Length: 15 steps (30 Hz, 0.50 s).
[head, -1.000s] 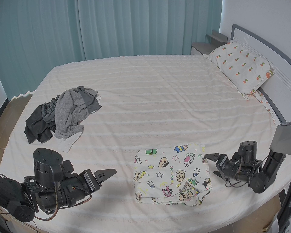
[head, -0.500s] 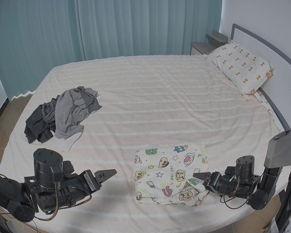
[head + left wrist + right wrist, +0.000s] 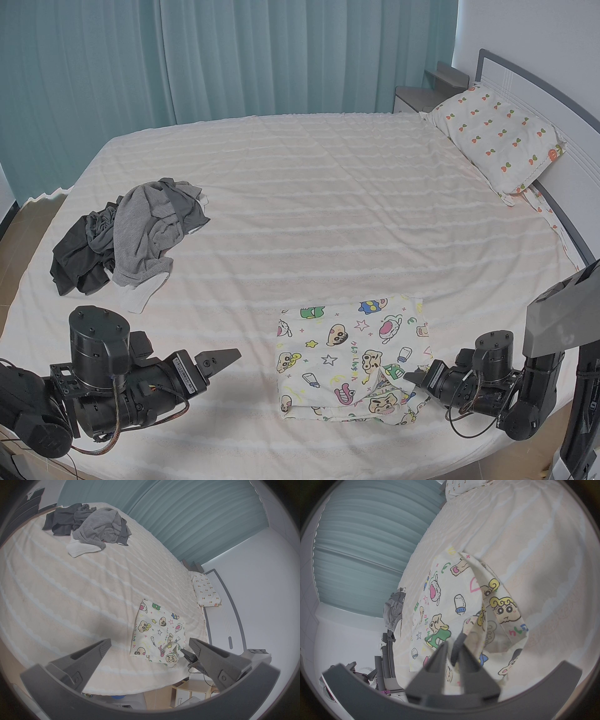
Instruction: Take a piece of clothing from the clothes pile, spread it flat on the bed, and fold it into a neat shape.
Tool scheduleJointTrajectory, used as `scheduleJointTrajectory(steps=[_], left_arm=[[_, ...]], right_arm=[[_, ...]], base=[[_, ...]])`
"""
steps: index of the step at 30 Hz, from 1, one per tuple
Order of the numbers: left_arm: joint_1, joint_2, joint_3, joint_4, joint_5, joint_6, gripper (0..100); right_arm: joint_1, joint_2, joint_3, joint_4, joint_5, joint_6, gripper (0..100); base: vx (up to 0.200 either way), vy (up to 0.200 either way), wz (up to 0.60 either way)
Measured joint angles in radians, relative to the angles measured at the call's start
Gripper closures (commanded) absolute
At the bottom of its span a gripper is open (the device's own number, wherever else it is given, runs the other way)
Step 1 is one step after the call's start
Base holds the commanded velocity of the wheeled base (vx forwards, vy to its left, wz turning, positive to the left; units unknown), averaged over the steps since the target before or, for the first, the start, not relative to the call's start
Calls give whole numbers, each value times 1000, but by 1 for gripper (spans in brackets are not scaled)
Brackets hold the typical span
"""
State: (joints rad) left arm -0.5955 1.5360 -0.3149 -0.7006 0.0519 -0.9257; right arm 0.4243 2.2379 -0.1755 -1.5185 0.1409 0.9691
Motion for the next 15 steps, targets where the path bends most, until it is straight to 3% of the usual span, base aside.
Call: scheduleJointTrajectory(steps=[9, 15], left_arm=[[1, 0, 0, 0, 0, 0, 0], [0, 1, 0, 0, 0, 0, 0]], right_arm=[[-19, -27, 89, -34, 7, -6, 100], [-87, -59, 144, -34, 107, -56, 100]], base=[[0, 0, 0], [0, 0, 0]])
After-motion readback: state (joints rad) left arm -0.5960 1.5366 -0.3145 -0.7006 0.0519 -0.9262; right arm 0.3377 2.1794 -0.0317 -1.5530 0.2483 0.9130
